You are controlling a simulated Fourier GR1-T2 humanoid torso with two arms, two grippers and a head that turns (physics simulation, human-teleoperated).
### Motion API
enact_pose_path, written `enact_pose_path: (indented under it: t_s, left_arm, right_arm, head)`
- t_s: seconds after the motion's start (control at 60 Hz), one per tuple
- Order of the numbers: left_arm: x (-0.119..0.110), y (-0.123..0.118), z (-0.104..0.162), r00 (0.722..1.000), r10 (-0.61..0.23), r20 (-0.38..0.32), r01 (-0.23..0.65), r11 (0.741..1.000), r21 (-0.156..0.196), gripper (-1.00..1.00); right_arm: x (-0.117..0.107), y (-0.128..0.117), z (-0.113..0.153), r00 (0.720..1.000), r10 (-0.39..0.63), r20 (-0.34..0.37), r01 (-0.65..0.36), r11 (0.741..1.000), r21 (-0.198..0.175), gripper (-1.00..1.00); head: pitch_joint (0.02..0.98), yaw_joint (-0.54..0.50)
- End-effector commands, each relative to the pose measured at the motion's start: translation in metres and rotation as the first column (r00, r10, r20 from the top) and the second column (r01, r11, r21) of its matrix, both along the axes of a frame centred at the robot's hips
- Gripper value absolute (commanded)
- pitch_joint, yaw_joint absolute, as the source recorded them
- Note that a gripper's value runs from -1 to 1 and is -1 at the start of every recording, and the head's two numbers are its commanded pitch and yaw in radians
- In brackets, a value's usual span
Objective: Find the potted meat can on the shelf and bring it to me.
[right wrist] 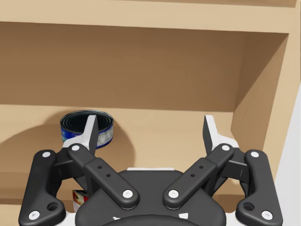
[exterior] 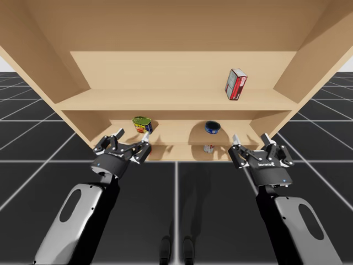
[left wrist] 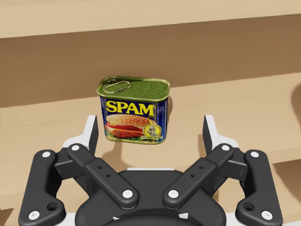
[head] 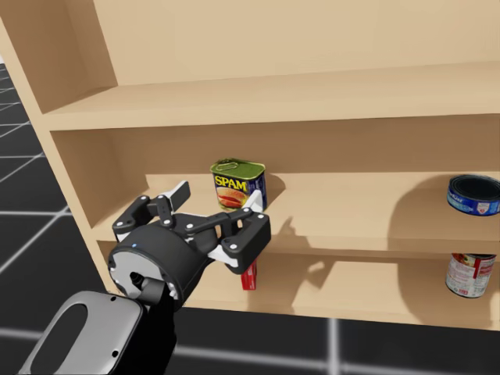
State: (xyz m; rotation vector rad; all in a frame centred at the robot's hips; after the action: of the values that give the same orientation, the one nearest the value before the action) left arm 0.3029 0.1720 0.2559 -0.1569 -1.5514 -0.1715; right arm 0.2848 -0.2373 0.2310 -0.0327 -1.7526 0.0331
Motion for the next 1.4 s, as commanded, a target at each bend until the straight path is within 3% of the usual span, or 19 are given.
enact_pose_path:
  t_s: [0.017,0.083,0.583,0.883,0.933,0.95,0.967,1.167,1.4]
  left_arm:
    - [0.022,-0.005,-0.006,1.0,0.024,-0.01,-0.024,1.0,0.016,-1.0]
    - [0.029,-0.006,-0.008,0.999,0.04,-0.003,-0.039,0.999,0.037,-1.0]
    - [0.099,-0.006,-0.027,0.993,0.097,-0.069,-0.096,0.995,0.026,-1.0]
    - [0.112,-0.013,-0.037,0.99,0.089,-0.109,-0.087,0.996,0.021,-1.0]
    - [0.112,-0.013,-0.038,0.99,0.098,-0.103,-0.095,0.995,0.029,-0.68]
    - [0.111,-0.013,-0.037,0.991,0.095,-0.099,-0.093,0.995,0.025,0.83]
    - [0.111,-0.013,-0.037,0.991,0.094,-0.098,-0.092,0.995,0.025,0.97]
    - [0.094,-0.008,-0.024,0.995,0.066,-0.076,-0.065,0.998,0.016,1.0]
    - [0.056,0.0,-0.011,0.999,0.023,-0.047,-0.02,0.998,0.054,1.0]
  right_arm:
    - [0.0,-0.001,0.0,1.0,-0.002,-0.004,0.002,1.0,0.008,-1.0]
    - [0.0,-0.002,0.0,1.0,-0.004,-0.006,0.004,1.0,0.011,-1.0]
    - [0.0,-0.005,0.001,1.0,-0.01,-0.011,0.01,1.0,0.029,-1.0]
    - [0.0,-0.006,0.002,1.0,-0.013,-0.014,0.013,0.999,0.033,-1.0]
    - [-0.001,-0.006,0.002,1.0,-0.013,-0.014,0.013,0.999,0.033,-1.0]
    - [0.0,-0.006,0.002,1.0,-0.013,-0.014,0.013,0.999,0.034,-1.0]
    - [0.0,-0.006,0.002,1.0,-0.012,-0.014,0.013,0.999,0.034,-1.0]
    - [0.0,-0.006,0.002,1.0,-0.012,-0.015,0.013,0.999,0.033,-1.0]
    - [0.0,-0.005,0.001,1.0,-0.012,-0.015,0.012,0.999,0.032,-1.0]
  head:
    - [0.553,0.21]
    - [0.553,0.22]
    - [0.556,0.2]
    - [0.556,0.2]
    - [0.556,0.2]
    - [0.555,0.2]
    - [0.555,0.2]
    - [0.555,0.2]
    - [0.556,0.2]
